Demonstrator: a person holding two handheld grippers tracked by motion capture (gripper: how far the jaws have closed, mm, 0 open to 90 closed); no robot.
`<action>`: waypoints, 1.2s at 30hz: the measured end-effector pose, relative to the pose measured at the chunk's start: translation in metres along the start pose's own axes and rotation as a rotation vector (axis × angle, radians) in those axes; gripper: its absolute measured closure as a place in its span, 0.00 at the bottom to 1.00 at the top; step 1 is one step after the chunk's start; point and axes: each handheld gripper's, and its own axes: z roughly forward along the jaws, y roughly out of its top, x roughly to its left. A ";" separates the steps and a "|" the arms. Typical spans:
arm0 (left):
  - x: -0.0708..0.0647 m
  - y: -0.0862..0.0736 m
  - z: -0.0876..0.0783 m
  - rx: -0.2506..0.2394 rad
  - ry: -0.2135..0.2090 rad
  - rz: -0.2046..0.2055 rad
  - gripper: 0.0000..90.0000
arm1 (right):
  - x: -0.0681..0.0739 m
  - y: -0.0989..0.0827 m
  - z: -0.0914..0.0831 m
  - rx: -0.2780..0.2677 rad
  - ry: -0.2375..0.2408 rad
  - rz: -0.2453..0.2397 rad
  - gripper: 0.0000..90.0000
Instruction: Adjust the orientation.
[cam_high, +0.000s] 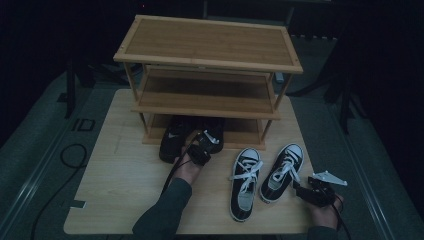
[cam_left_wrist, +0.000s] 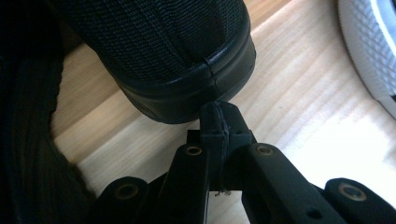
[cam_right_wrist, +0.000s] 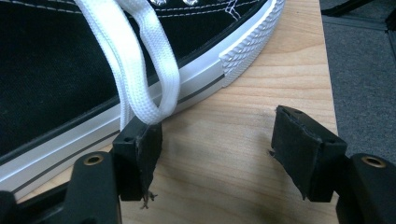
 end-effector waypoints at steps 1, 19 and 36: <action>0.000 0.000 0.000 0.000 0.000 0.000 1.00 | 0.000 0.000 0.000 0.000 0.000 0.000 0.37; 0.002 -0.012 -0.010 -0.019 -0.025 -0.030 1.00 | 0.000 0.000 0.000 0.000 0.001 0.000 0.37; 0.024 -0.059 -0.048 -0.049 -0.023 -0.086 0.99 | 0.000 0.000 0.000 0.000 0.001 0.000 0.37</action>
